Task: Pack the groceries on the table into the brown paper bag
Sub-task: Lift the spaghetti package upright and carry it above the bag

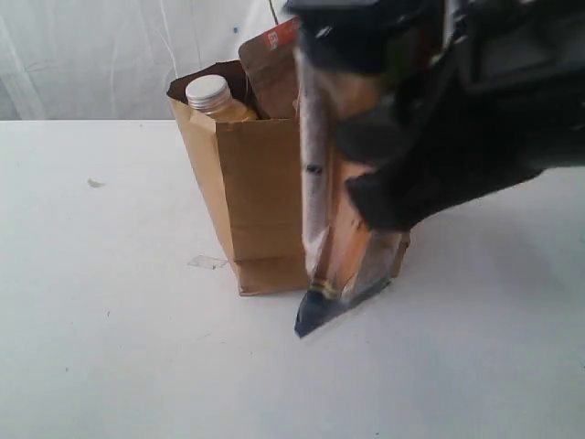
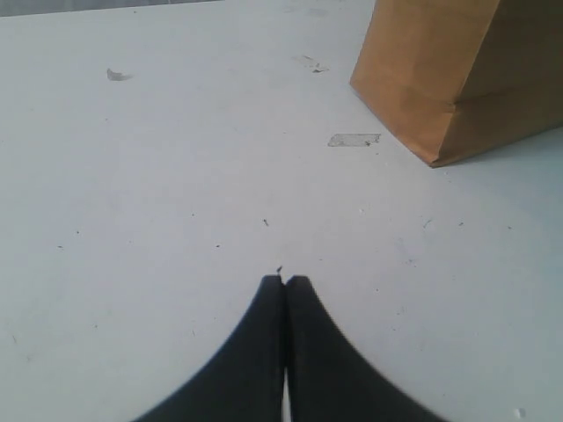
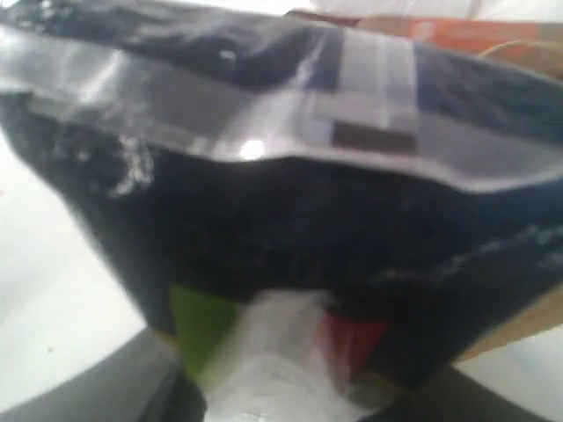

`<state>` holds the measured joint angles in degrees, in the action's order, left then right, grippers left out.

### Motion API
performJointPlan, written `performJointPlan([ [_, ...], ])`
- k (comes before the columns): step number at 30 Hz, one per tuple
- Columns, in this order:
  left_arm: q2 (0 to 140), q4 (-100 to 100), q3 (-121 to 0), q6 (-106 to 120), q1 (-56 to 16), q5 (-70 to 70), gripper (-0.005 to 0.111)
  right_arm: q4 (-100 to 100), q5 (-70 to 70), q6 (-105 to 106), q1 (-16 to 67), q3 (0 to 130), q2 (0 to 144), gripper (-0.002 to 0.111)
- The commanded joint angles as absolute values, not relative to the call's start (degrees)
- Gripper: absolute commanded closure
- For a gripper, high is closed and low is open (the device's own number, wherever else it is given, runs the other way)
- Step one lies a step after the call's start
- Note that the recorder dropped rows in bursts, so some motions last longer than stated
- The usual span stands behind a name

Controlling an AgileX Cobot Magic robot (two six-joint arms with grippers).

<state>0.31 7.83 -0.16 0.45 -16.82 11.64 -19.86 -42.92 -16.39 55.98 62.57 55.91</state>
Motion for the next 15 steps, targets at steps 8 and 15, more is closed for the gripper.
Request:
performJointPlan([
  [8,0.0,8.0,0.0,0.0,-16.6,11.6,0.107,-42.7,-46.7,-31.7,55.9,72.0,46.3,0.108],
  [15,0.0,8.0,0.0,0.0,-16.6,11.6,0.107,-54.0,-49.9,-35.2,55.9,79.2,50.5,0.108],
])
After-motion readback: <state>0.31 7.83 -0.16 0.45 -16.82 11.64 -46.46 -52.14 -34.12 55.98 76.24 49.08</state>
